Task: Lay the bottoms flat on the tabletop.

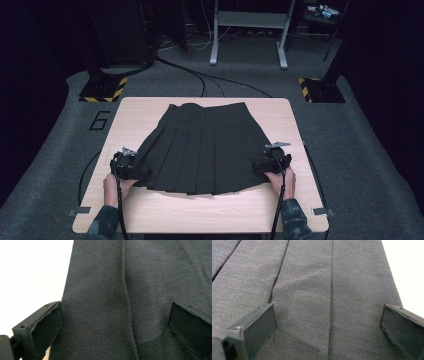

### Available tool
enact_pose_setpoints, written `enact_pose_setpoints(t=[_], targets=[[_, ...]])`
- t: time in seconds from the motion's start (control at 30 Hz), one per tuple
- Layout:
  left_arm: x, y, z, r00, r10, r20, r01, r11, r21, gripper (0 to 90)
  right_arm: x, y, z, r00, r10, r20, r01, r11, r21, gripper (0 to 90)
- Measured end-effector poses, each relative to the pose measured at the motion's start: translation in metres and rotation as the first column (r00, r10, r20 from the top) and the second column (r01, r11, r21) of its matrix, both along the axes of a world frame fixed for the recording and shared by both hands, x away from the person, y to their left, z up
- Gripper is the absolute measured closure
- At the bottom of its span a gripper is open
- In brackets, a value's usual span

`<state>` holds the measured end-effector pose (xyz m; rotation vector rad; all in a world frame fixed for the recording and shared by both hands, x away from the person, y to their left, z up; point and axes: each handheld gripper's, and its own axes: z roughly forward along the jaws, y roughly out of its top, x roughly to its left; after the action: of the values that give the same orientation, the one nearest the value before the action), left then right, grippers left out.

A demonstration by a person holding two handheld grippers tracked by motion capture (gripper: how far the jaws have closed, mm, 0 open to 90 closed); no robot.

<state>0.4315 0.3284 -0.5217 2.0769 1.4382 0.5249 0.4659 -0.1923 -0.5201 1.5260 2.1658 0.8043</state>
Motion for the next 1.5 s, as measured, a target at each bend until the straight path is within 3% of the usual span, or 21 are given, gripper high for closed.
enact_pose_setpoints(t=[0.23, 0.33, 0.43, 0.67, 0.83, 0.97, 1.0, 1.27, 1.37, 1.43, 1.5], targets=[[0.0, 0.002, 0.002, 0.9999, -0.008, -0.011, 0.008, 1.0, -0.003, 0.0, 0.001, 0.0, 0.001, 1.0, 0.0, -0.006, 0.0, 1.0, -0.001, 0.0], [-0.001, 0.005, 0.007, 1.0, 0.002, -0.003, -0.002, 0.9993, -0.036, 0.7, -0.002, -0.001, 0.005, 1.0, 0.004, -0.005, -0.003, 1.0, 0.015, 0.0], [-0.008, 0.007, 0.017, 0.9998, -0.005, 0.02, 0.006, 0.9995, -0.032, 0.9, -0.01, -0.003, 0.015, 0.9995, 0.012, 0.03, -0.013, 0.999, 0.03, 0.0], [-0.034, 0.015, 0.042, 0.9959, -0.013, 0.089, 0.018, 0.9983, -0.054, 0.6, -0.043, -0.012, 0.047, 0.9923, 0.032, 0.12, -0.036, 0.999, 0.037, 0.0], [-0.058, 0.027, 0.048, 0.9931, -0.001, 0.118, 0.006, 0.999, -0.043, 0.6, -0.07, -0.027, 0.057, 0.9868, 0.025, 0.16, -0.031, 0.999, 0.033, 0.2], [-0.074, 0.04, 0.036, 0.995, 0.022, 0.098, -0.019, 0.9991, -0.038, 0.2, -0.09, -0.04, 0.051, 0.9876, 0.006, 0.157, -0.01, 1.0, 0.028, 0.4], [-0.077, 0.045, 0.033, 0.9973, 0.019, 0.071, -0.017, 0.9994, -0.031, 0.1, -0.094, -0.044, 0.047, 0.9881, -0.001, 0.154, -0.004, 1.0, 0.028, 0.5], [-0.093, 0.062, 0.002, 0.9987, 0.04, 0.032, -0.039, 0.9979, -0.053, 0.0, -0.11, -0.061, 0.005, 0.9969, -0.011, 0.078, 0.01, 1.0, 0.012, 0.5], [-0.095, 0.063, -0.007, 0.9981, 0.031, 0.053, -0.029, 0.9986, -0.043, 0.0, -0.11, -0.063, -0.005, 0.9983, -0.011, 0.056, 0.011, 1.0, 0.002, 0.0], [-0.098, 0.064, -0.011, 0.9952, 0.025, 0.095, -0.021, 0.9987, -0.046, 0.0, -0.112, -0.064, -0.008, 0.9964, 0.002, 0.085, -0.002, 1.0, 0.006, 0.0], [-0.097, 0.067, -0.011, 0.9945, 0.014, 0.103, -0.009, 0.9989, -0.045, 0.0, -0.113, -0.065, -0.01, 0.994, 0.018, 0.108, -0.02, 1.0, 0.011, 0.0]])
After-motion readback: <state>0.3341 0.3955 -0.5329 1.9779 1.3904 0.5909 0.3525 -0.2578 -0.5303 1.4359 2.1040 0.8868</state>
